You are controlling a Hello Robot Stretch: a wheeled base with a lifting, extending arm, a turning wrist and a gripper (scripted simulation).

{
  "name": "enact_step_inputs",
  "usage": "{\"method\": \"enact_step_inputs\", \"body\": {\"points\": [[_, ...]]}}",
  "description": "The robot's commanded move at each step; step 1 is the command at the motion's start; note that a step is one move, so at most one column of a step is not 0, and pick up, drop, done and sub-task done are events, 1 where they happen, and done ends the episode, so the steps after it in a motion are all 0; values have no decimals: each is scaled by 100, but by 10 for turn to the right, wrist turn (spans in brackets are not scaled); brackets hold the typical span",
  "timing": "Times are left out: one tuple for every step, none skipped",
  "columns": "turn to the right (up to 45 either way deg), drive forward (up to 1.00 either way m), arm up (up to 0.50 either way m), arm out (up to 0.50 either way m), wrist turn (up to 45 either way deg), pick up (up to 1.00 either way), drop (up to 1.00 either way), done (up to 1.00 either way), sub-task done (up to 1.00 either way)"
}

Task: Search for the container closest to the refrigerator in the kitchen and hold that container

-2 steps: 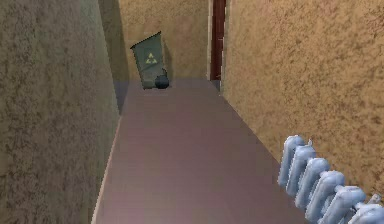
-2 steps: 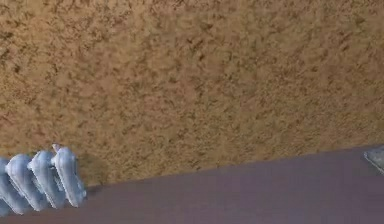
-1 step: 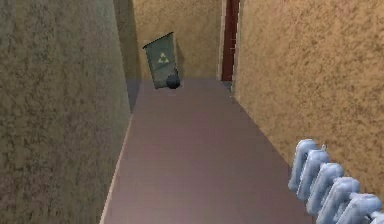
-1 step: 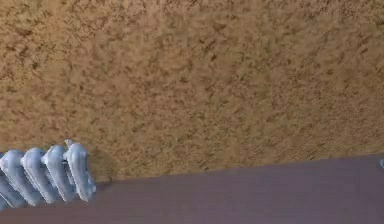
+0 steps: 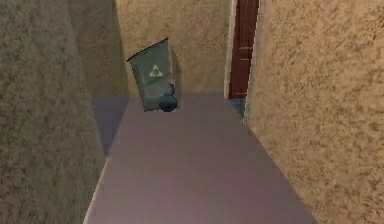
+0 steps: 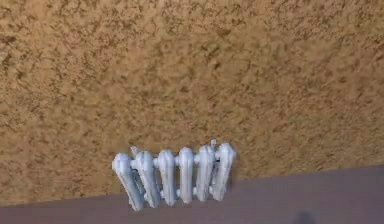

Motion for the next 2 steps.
{"method": "enact_step_inputs", "body": {"points": [[0, 100, 0, 0, 0, 0, 0, 0, 0], [0, 100, 0, 0, 0, 0, 0, 0, 0]]}}
